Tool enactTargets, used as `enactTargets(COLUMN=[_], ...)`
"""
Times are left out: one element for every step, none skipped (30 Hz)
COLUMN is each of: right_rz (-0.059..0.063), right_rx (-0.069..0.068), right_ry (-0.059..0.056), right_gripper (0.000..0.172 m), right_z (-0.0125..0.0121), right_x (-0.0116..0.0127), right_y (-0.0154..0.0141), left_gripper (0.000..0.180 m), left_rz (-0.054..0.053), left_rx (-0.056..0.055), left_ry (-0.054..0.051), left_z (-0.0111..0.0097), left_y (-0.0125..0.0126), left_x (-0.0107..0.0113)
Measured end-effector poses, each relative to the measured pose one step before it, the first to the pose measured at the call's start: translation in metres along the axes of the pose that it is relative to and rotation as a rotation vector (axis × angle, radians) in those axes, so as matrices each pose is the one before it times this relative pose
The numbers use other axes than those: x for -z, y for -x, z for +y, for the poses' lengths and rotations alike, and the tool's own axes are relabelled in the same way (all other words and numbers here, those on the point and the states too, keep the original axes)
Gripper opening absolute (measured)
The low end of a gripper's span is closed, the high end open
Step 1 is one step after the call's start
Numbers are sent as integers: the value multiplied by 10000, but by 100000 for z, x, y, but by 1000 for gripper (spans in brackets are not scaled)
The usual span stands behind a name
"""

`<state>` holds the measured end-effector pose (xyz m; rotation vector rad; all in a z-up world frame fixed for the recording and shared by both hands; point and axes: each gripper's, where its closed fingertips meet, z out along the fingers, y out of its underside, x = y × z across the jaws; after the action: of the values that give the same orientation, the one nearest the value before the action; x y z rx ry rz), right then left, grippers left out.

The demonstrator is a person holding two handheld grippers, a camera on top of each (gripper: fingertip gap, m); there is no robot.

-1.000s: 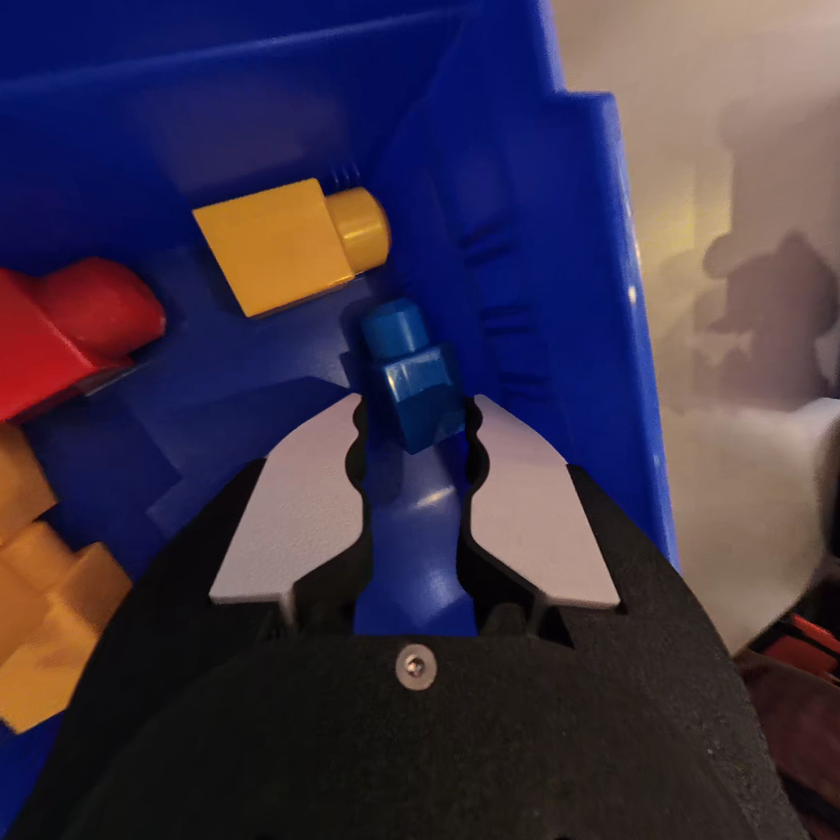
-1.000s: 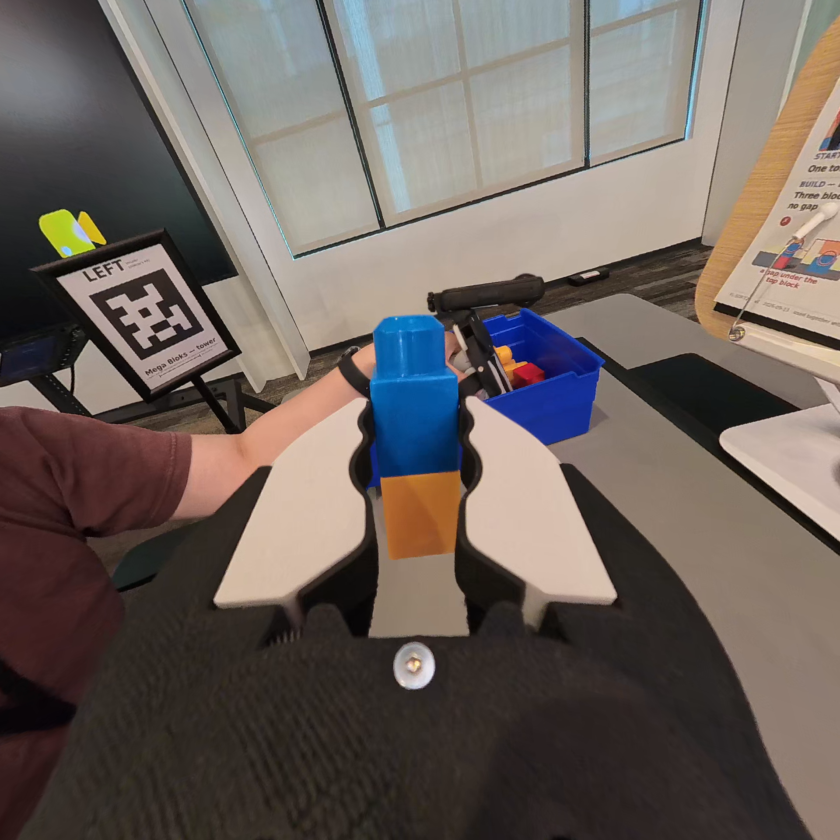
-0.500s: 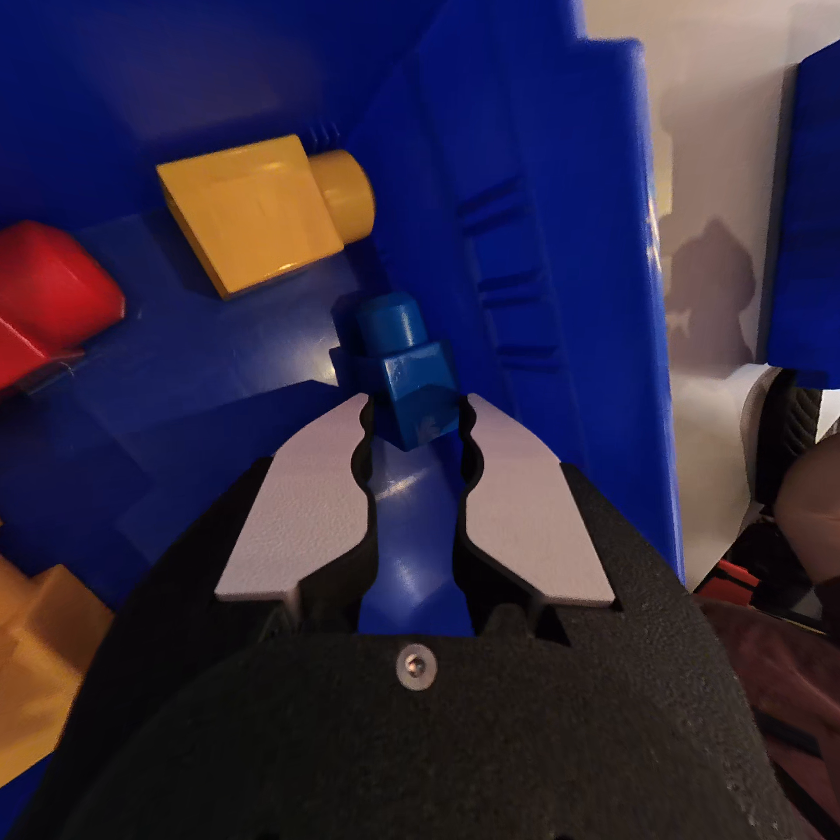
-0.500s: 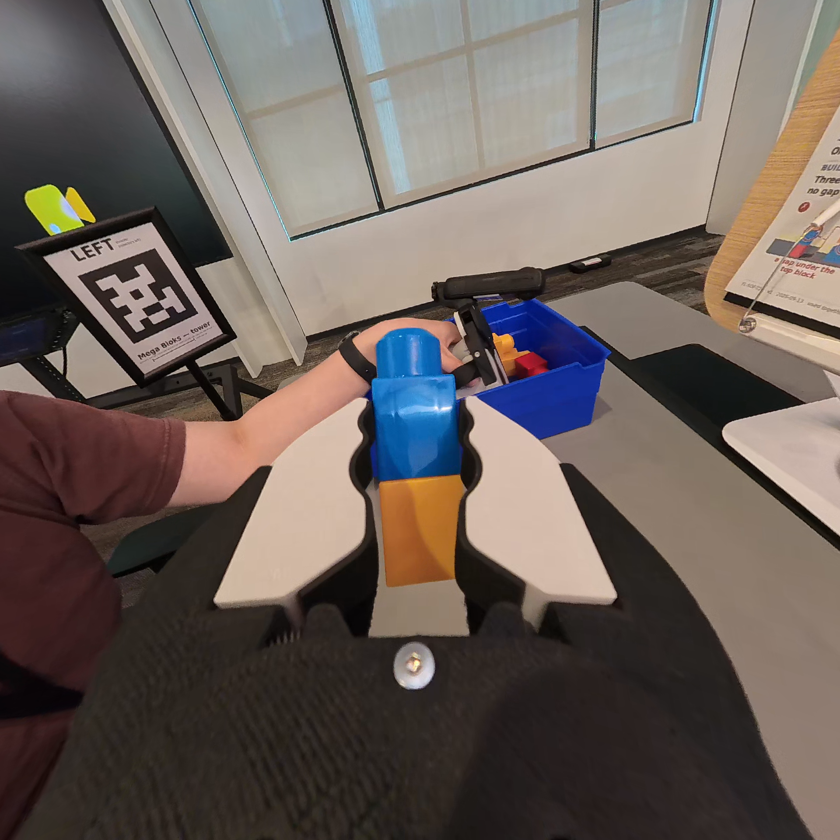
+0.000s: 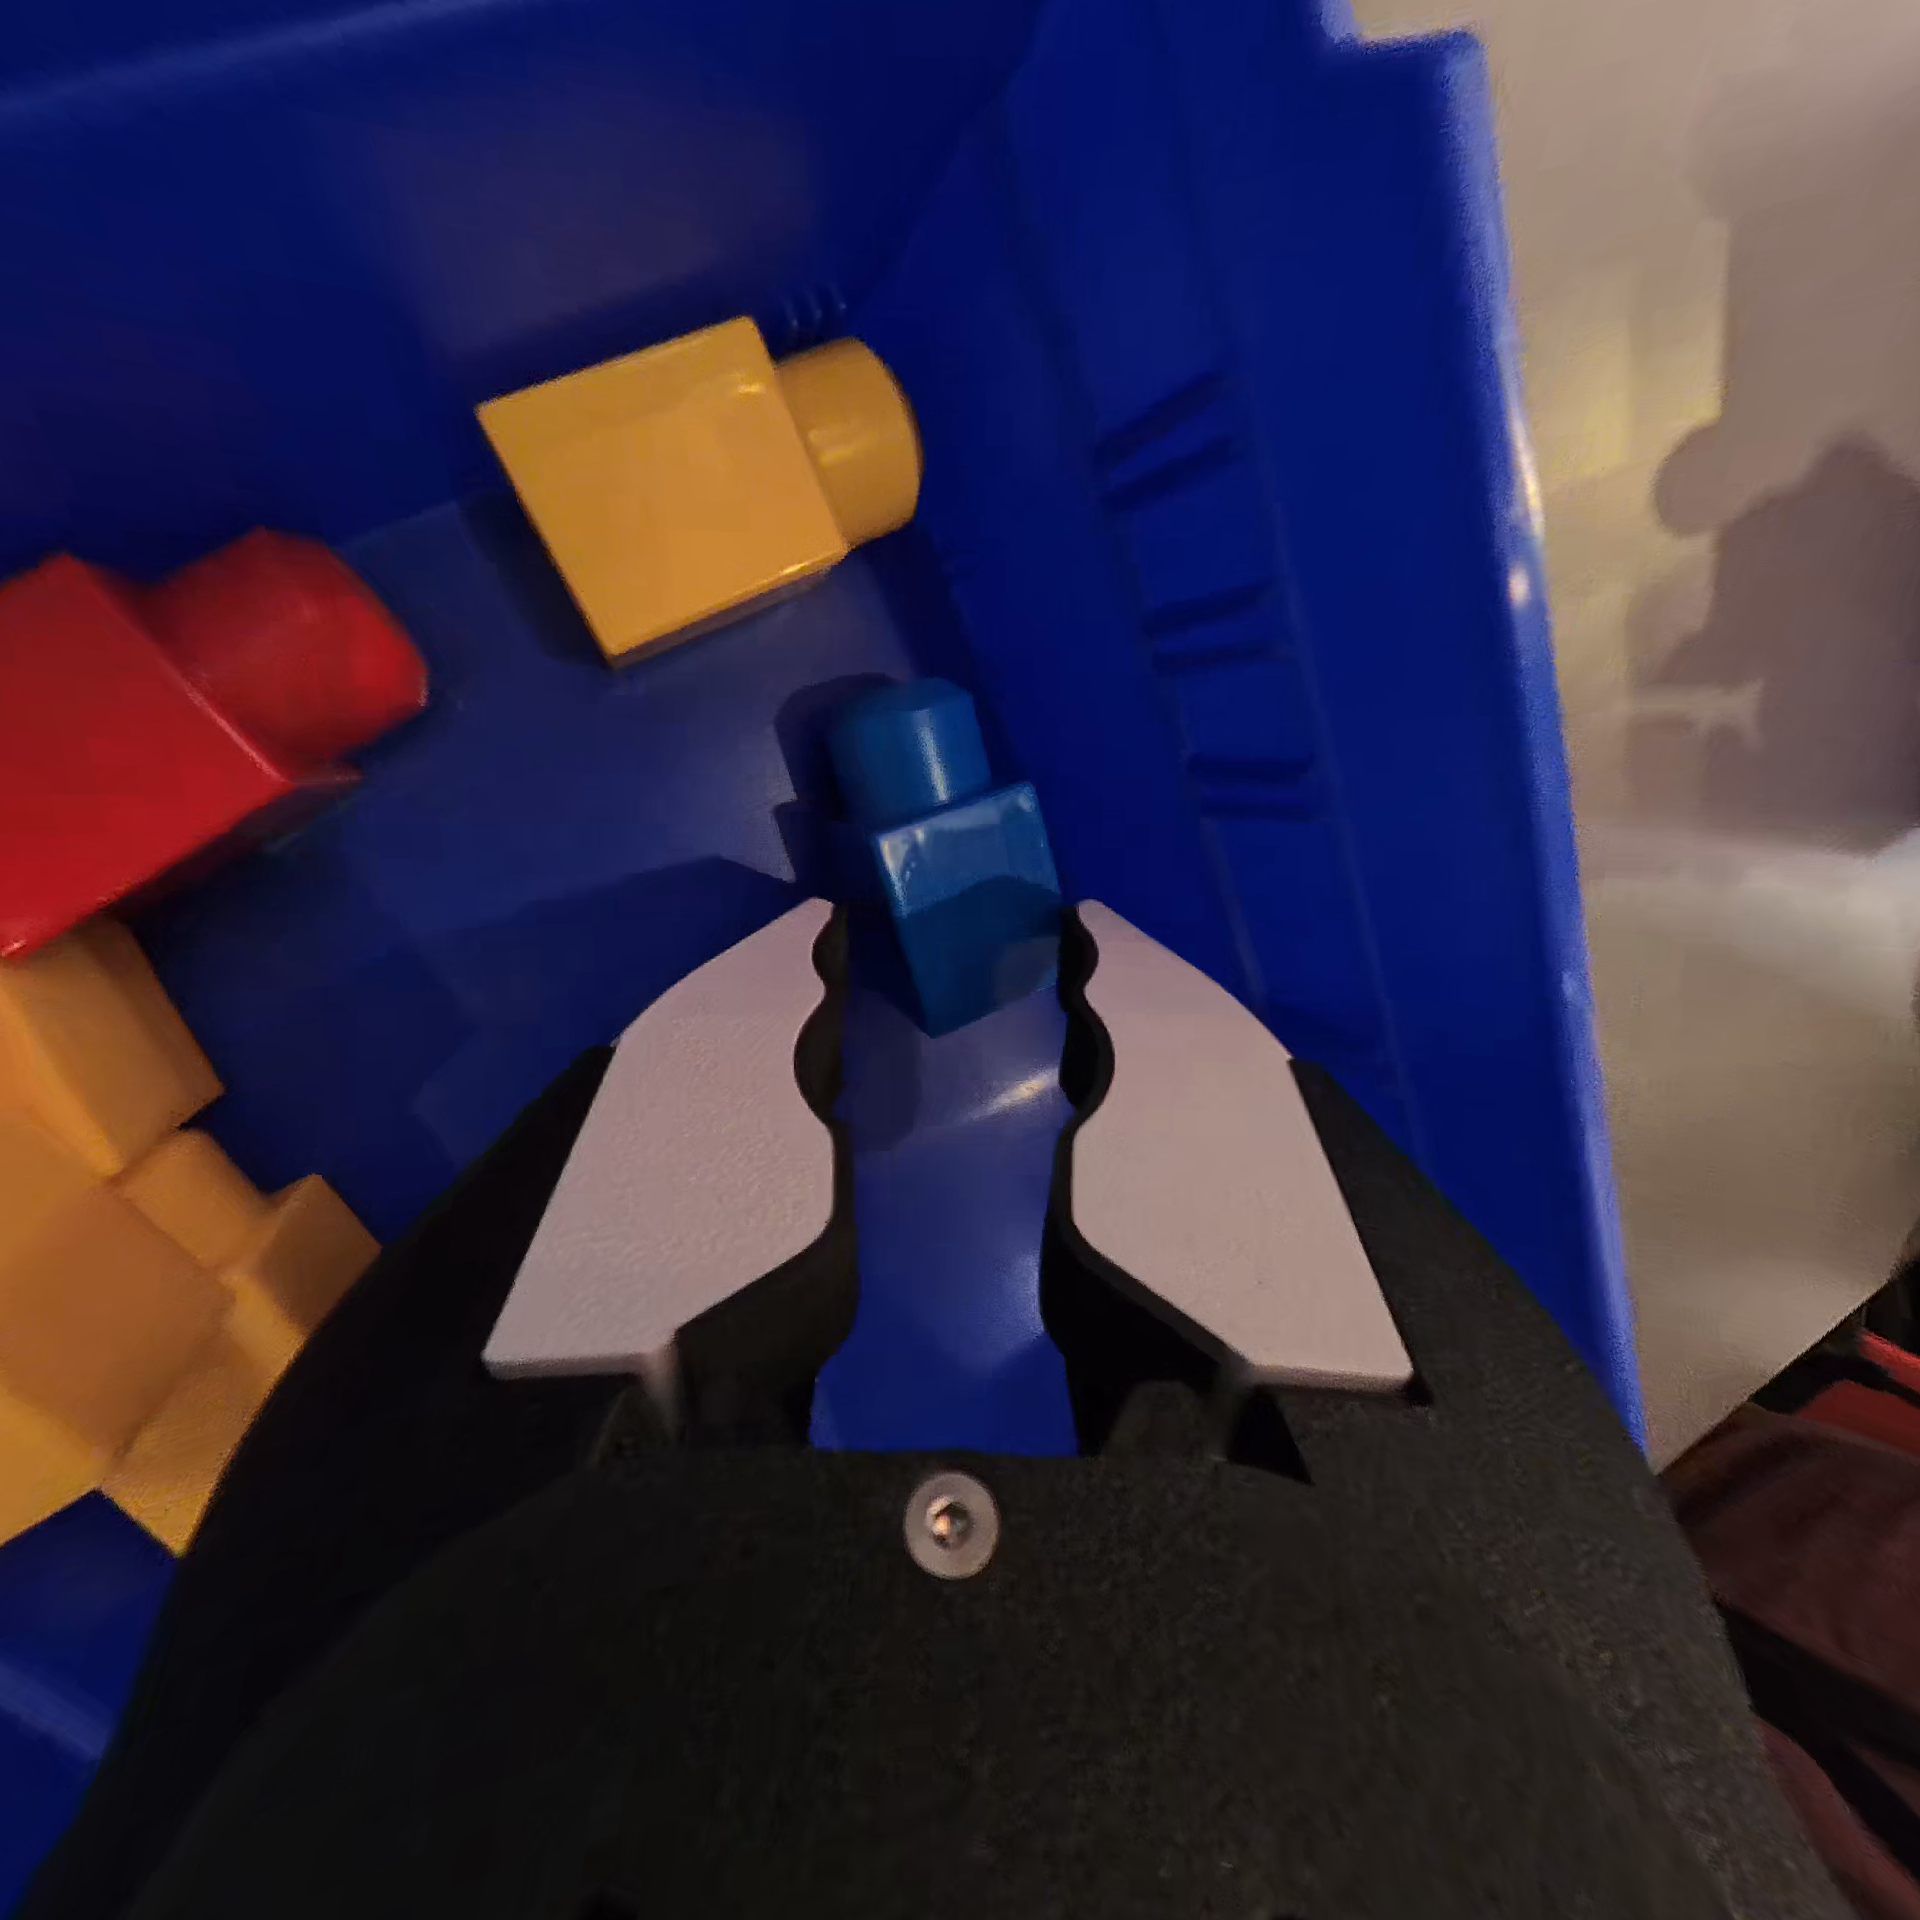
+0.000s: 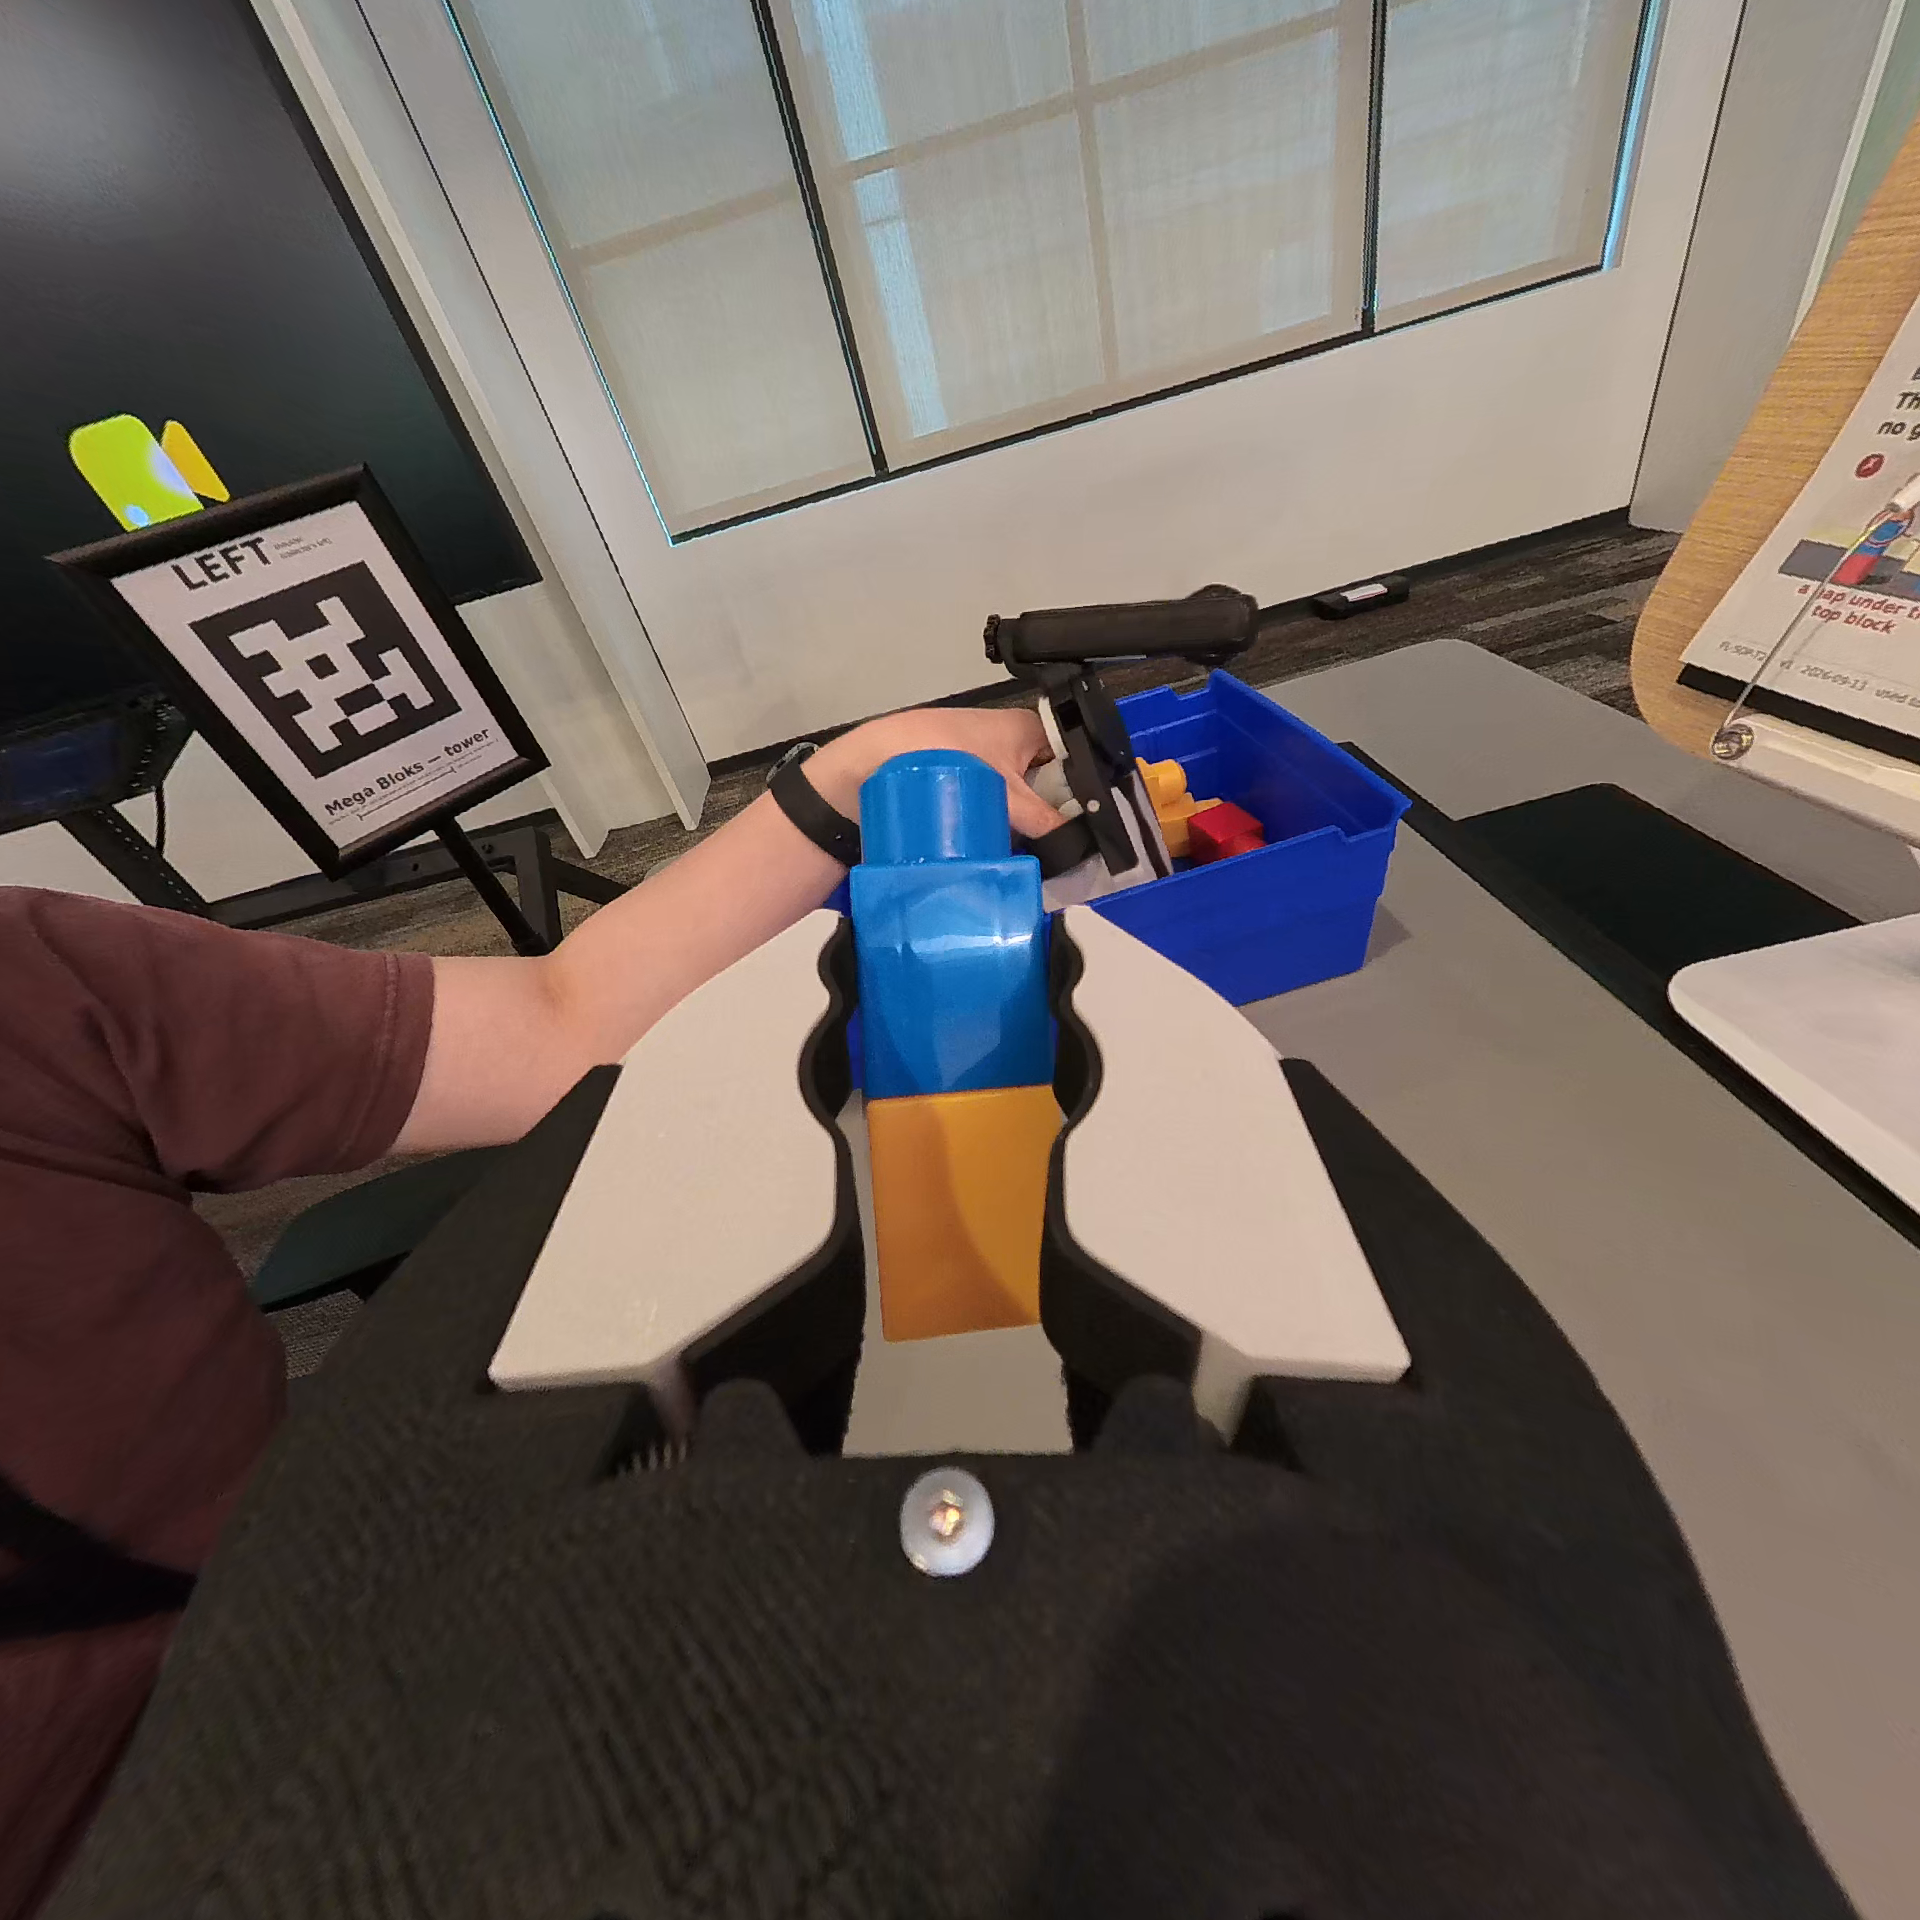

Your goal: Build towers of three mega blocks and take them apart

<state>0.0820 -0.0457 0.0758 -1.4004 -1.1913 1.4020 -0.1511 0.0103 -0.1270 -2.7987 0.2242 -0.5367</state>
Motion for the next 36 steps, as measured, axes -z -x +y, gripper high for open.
enactTargets(right_rz=[7, -3, -3, 34, 72, 55, 6, 7, 44, 35, 1, 1, 17, -4, -24, -2, 11, -8, -19, -8, 3, 1, -5, -5, 1, 16, 33, 42, 40, 17, -4, -46, -161, -281, -348, -383], right_rx=[8, -6, -7, 16, 35, 19, -12, -11, 10, 8, 3, 14, 17, -3, -20, -11, -4, -13, -18, -9, -1, -5, -17, -23, -15, -1, 12, 30, 57, 37, -40, -114, -178, -247, -297, -322], right_ry=[-7, -16, -17, -16, -6, 16, 49, 54, 18, 8, 31, 30, -2, -9, 8, 7, -2, 1, 9, 19, 30, 32, 21, 16, 25, 31, 34, 42, 33, 17, -8, -57, -124, -254, -425, -563], right_gripper=[35, 35, 35, 35, 35, 35, 35, 35, 35, 35, 35, 35, 35, 35, 35, 35, 35, 35, 35, 35, 35, 35, 35, 35, 35, 35, 35, 35, 35, 35, 35, 35, 35, 35, 35, 35], right_z=[-25, -29, -33, -36, -21, 21, 76, 90, 42, 20, 37, 31, -16, -19, 6, 14, 5, 16, 24, 36, 62, 83, 64, 55, 76, 87, 109, 126, 157, 174, 187, 182, 136, -13, -224, -367], right_x=[15, 19, 9, 29, 25, 31, 5, -12, -8, -5, -17, -9, 9, 14, 7, 5, -2, -10, -24, -27, -30, -31, -37, -40, -55, -51, -72, -88, -130, -155, -217, -276, -332, -348, -328, -269], right_y=[1, 13, 3, -39, -92, -84, -25, -30, -70, -54, -5, 9, -10, 10, 26, -11, -24, -5, 12, -9, -22, -21, -24, -30, -37, -57, -83, -111, -107, -113, -125, -105, 22, 151, 243, 300], left_gripper=[35, 36, 40, 44, 46, 46, 45, 42, 42, 41, 40, 40, 38, 37, 37, 37, 37, 37, 37, 36, 37, 37, 37, 37, 36, 36, 37, 37, 36, 36, 36, 36, 36, 36, 36, 36], left_rz=[47, -81, -167, -149, -96, -107, -275, -444, -500, -358, -126, 10, 92, 106, 109, 81, 10, -56, -107, -70, -83, -143, -192, -184, -107, 60, 117, 90, -8, 71, 381, 694, 984, 1315, 1453, 1282], left_rx=[-25, -83, -75, -13, 24, 5, -31, -118, -159, -140, -42, -9, -71, -131, -117, -78, -59, -89, -135, -158, -193, -208, -142, -74, 37, 130, 150, 127, 116, 141, 121, 101, 92, 10, -134, -249], left_ry=[26, 29, 28, 49, 110, 175, 241, 294, 242, 145, 112, 37, 1, -13, 49, 113, 93, -49, -31, 48, 31, 46, 53, -2, -191, -267, -346, -443, -633, -784, -1076, -1396, -1550, -1544, -1353, -1101], left_z=[-63, -58, -55, -19, 65, 155, 323, 434, 313, 203, 139, 20, -17, -19, 67, 169, 114, -133, -101, 14, 25, 80, 129, 102, -65, -124, -130, -207, -443, -682, -1188, -1826, -2290, -2478, -2279, -1909], left_y=[-362, -123, -2, -7, -87, -89, 157, 408, 501, 345, 130, -17, -107, -121, -111, -68, 12, 62, 105, 12, 7, 94, 223, 296, 330, 245, 210, 271, 384, 204, -352, -1039, -1796, -2665, -3170, -3080], left_x=[-79, -99, -109, -120, -121, -87, -79, -112, -134, -94, -91, -72, -68, -111, -145, -184, -163, 5, -29, -58, 14, 35, 112, 262, 434, 623, 822, 1045, 1351, 1624, 1911, 2142, 2141, 1781, 1060, 263])
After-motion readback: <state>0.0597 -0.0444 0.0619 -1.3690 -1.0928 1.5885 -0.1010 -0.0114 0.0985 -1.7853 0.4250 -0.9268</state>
